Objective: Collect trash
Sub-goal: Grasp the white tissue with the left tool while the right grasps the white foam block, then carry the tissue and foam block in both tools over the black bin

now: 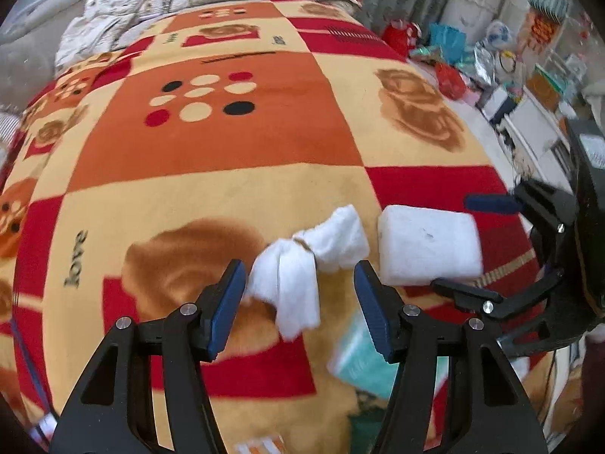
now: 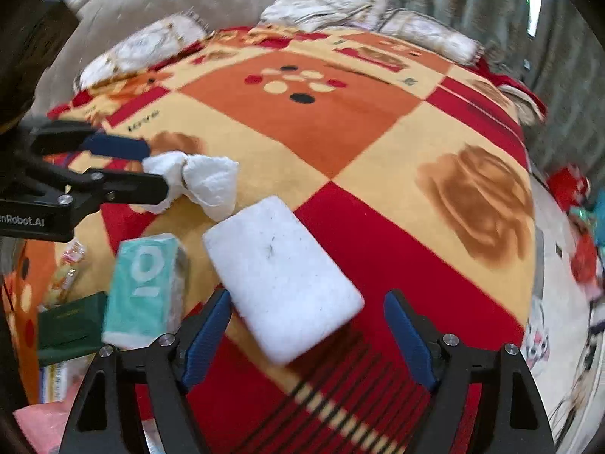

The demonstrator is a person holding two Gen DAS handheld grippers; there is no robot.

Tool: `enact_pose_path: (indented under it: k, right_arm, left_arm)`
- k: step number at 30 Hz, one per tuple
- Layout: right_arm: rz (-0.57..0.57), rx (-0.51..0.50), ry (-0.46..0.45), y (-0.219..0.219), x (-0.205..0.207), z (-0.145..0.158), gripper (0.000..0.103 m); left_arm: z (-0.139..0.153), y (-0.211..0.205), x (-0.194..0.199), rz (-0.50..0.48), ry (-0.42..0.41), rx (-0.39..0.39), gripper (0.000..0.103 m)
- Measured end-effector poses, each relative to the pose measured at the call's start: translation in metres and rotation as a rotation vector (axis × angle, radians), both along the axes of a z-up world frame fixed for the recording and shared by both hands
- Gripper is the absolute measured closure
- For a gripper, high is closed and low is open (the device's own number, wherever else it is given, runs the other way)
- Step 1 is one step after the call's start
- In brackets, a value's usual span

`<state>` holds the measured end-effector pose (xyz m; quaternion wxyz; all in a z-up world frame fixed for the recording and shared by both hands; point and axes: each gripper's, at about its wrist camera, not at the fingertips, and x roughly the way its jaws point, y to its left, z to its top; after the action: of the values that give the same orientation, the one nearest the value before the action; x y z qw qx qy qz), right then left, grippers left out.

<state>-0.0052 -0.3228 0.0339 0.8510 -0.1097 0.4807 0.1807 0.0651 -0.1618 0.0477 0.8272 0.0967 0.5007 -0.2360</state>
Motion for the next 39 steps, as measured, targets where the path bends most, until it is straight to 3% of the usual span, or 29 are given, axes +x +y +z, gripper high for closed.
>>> enact_pose_path:
  k: [5,6,9,12,20,32,39]
  right_arm:
    - [0.019,0.05,0.042,0.002,0.009,-0.009,0.016]
    - [0.021,0.054,0.036,0.003,0.008,-0.011,0.022]
    - [0.006,0.072,0.009,0.004,0.0,-0.01,0.032]
    - [-0.017,0.075,-0.01,0.001,-0.012,-0.001,0.033]
    - [-0.179,0.185,-0.066,-0.025,-0.061,0.038,0.032]
    - [-0.377,0.261,-0.123,-0.037,-0.132,0.059,0.031]
    - [-0.417,0.273,-0.149,-0.044,-0.156,0.069,0.03]
  left_arm:
    - [-0.016,-0.011,0.016,-0.008,0.033,0.002,0.045]
    - [-0.018,-0.011,0.018,-0.004,0.043,-0.006,0.046]
    - [-0.016,-0.011,0.018,0.012,0.061,-0.026,0.064]
    - [-0.008,-0.011,0.011,0.019,0.043,-0.017,0.069]
    - [0.034,-0.001,-0.03,0.071,-0.012,-0.092,0.069]
    - [0.074,-0.015,-0.113,0.081,-0.096,-0.155,0.069]
    - [0.083,-0.029,-0.146,0.07,-0.126,-0.176,0.069]
